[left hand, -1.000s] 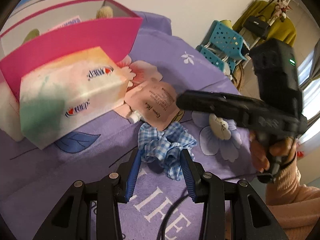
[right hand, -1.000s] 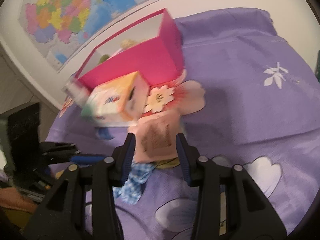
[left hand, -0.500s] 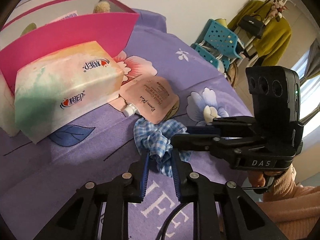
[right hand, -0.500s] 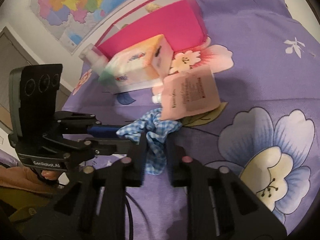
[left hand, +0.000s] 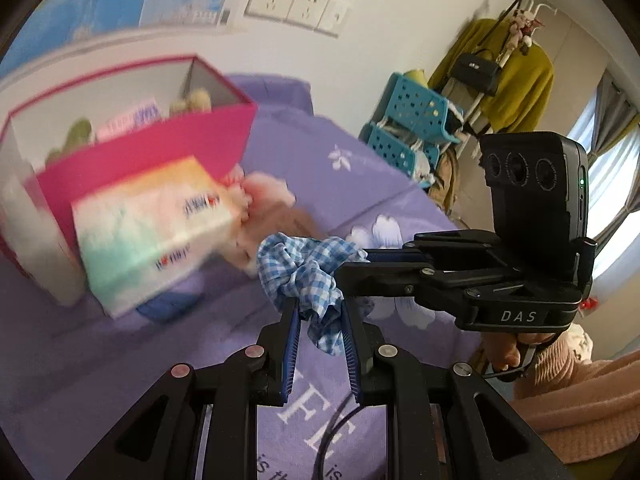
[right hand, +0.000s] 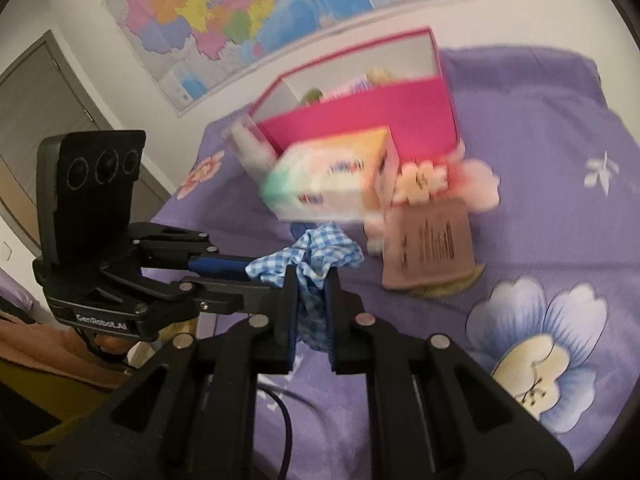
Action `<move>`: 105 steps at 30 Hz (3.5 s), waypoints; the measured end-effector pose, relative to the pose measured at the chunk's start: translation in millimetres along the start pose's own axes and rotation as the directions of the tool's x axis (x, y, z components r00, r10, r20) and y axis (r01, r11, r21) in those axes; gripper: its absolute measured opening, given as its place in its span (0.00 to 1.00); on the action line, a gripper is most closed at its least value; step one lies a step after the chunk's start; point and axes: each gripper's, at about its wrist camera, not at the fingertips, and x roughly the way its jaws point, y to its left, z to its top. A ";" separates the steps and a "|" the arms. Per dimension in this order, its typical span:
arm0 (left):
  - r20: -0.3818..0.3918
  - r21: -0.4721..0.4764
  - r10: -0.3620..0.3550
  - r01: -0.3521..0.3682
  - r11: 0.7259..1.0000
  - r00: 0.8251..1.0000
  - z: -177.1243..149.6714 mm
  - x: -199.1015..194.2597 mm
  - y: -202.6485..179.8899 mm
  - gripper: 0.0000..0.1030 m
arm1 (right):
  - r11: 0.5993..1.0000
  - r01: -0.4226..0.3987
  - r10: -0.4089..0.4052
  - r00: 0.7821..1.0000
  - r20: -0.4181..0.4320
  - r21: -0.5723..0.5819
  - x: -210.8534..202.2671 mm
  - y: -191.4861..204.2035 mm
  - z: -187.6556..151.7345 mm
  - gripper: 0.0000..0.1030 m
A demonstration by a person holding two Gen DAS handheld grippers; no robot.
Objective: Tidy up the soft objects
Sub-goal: 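Carry the scrunchie into the pink box and open the left gripper, then move the left gripper to the pink cream pouch and grasp it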
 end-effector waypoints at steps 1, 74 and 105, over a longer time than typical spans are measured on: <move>0.009 0.005 0.006 -0.006 1.000 1.000 3.2 -2.4 -0.3 0.20 | 1.000 0.000 0.000 1.000 0.010 -0.007 -0.9 1.5 3.8 0.13; 0.059 0.036 0.146 -0.148 0.988 0.988 55.9 -7.8 14.9 0.37 | 0.980 0.183 -0.183 0.983 -0.008 0.082 23.8 -72.2 62.1 0.40; -0.145 -0.107 0.114 -0.130 0.986 0.983 8.2 73.6 34.5 0.37 | 0.987 0.155 -0.149 0.979 -0.138 0.039 38.4 -57.8 -15.1 0.24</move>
